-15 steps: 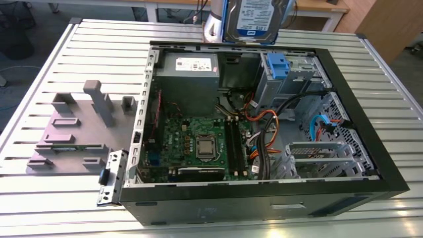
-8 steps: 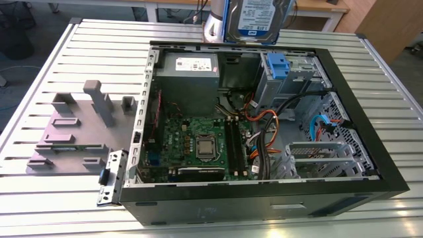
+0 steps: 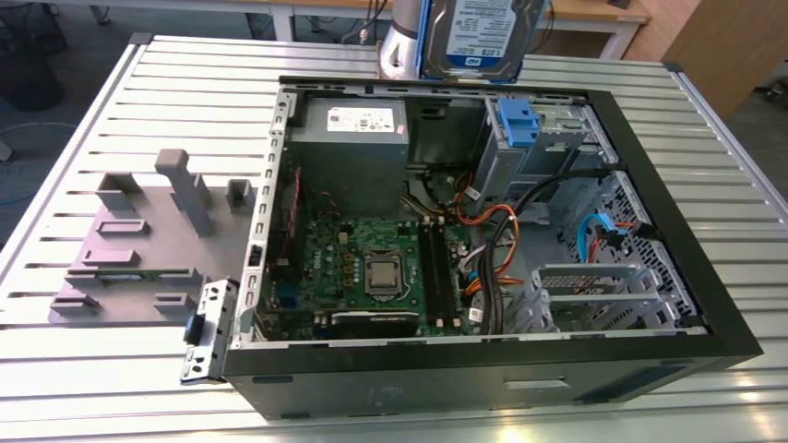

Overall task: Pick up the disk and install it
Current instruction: 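Pick up the disk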

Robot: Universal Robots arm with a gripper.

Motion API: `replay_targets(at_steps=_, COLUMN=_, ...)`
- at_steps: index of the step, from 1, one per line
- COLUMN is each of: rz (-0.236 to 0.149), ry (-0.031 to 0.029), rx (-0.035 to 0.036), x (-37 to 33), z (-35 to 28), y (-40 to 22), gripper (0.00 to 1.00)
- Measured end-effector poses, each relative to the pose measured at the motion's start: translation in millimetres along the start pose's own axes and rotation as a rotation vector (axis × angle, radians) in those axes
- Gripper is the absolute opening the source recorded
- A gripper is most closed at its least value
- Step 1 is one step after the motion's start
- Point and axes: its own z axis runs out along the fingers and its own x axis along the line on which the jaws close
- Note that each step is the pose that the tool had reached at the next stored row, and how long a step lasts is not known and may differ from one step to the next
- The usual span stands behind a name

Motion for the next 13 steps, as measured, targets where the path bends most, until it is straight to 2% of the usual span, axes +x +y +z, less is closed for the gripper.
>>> replay_targets(at_steps=13, rz=0.0, ry=0.0001, rx=0.0, x=0.0, z=-0.1, y=-4.8, gripper=0.37)
